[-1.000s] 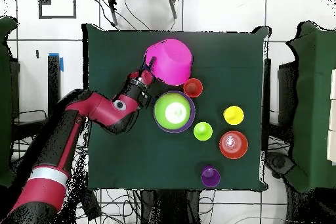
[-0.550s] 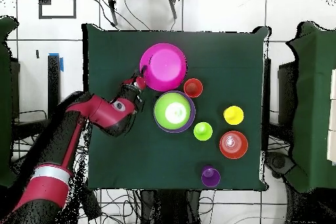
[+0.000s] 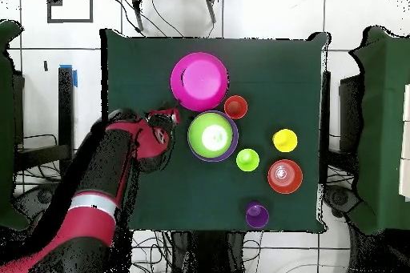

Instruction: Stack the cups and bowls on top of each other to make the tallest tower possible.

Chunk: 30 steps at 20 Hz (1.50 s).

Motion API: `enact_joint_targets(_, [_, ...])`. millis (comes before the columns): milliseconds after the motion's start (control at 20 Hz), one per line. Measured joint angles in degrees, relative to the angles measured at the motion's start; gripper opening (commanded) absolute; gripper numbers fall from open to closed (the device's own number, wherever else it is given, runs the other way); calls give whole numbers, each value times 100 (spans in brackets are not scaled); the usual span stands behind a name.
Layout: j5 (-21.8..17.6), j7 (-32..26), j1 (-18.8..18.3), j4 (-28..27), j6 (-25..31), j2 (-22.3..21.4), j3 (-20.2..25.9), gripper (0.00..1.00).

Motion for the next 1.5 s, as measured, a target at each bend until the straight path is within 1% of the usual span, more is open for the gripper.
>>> enact_joint_targets(50, [27, -4, -35, 15, 1, -19, 24, 100])
enact_joint_targets(100, [263, -49, -342, 121, 14, -172, 211, 100])
enact_joint_targets(150, [388, -91, -515, 169, 19, -248, 298, 100])
enact_joint_targets(250, [566, -185, -740, 221, 42, -345, 395, 100])
enact_joint_targets(450, [1051, -575, -1385, 271, 168, -609, 578, 100])
enact_joint_targets(550, [1156, -693, -1544, 273, 187, -672, 599, 100])
enact_joint_targets(650, [1293, -844, -1785, 273, 211, -774, 632, 100])
enact_joint_targets(850, [1419, -937, -1963, 273, 212, -867, 657, 100])
enact_joint_targets(900, [1522, -939, -2015, 274, 214, -916, 673, 100])
enact_joint_targets(1050, [1635, -939, -2036, 274, 233, -959, 702, 100])
enact_joint_targets(1150, [1817, -941, -2052, 274, 296, -1033, 801, 100])
enact_joint_targets(1350, [2034, -941, -2077, 296, 359, -1112, 934, 100])
enact_joint_targets(1500, [2287, -958, -2174, 390, 455, -1256, 1149, 100])
